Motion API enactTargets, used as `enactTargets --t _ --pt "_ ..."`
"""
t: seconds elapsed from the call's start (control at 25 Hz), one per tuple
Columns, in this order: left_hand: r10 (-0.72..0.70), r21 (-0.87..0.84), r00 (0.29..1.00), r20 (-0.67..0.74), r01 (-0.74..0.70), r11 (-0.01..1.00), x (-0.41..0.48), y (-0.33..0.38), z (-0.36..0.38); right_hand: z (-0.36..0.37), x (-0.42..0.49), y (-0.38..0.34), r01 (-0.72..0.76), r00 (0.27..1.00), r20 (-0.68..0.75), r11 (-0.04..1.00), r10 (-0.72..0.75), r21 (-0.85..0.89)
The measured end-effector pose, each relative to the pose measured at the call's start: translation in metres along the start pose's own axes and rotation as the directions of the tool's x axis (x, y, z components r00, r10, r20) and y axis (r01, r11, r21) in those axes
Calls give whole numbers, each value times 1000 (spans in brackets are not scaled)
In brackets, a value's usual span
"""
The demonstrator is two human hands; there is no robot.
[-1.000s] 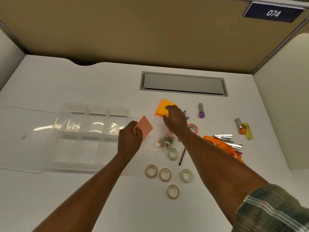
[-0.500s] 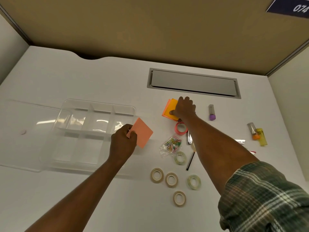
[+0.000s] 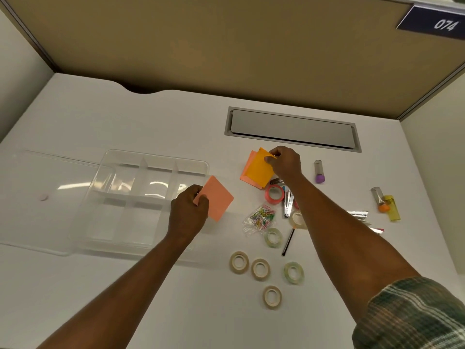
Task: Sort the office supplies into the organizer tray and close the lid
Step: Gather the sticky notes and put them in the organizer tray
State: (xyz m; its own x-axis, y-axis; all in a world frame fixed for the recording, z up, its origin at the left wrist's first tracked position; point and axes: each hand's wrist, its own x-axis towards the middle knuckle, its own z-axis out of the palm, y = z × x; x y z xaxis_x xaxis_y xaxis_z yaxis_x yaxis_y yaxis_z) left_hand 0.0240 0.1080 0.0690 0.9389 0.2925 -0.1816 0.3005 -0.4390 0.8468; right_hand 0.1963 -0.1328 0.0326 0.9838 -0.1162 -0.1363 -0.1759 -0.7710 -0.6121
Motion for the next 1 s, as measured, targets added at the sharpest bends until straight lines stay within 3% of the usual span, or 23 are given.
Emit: enactTargets --t 0.24,0.4,0.6,0.76,1.0 --pt "12 -59 1000 -9 -13 998 7 16 -3 -21 -26 3 57 998 -14 983 -55 173" --pt "76 -117 996 42 -71 991 16 35 -8 -38 -56 -7 56 997 25 920 -72 389" --pt "100 -313 984 150 -49 949 14 51 3 -43 -108 -28 -126 981 192 738 -5 663" --pt "-39 -327 985 168 93 940 -3 49 28 -24 -140 -38 -268 963 218 673 159 689" --pt "-297 -428 931 213 362 828 -10 50 33 -17 -163 -28 -263 965 191 687 181 678"
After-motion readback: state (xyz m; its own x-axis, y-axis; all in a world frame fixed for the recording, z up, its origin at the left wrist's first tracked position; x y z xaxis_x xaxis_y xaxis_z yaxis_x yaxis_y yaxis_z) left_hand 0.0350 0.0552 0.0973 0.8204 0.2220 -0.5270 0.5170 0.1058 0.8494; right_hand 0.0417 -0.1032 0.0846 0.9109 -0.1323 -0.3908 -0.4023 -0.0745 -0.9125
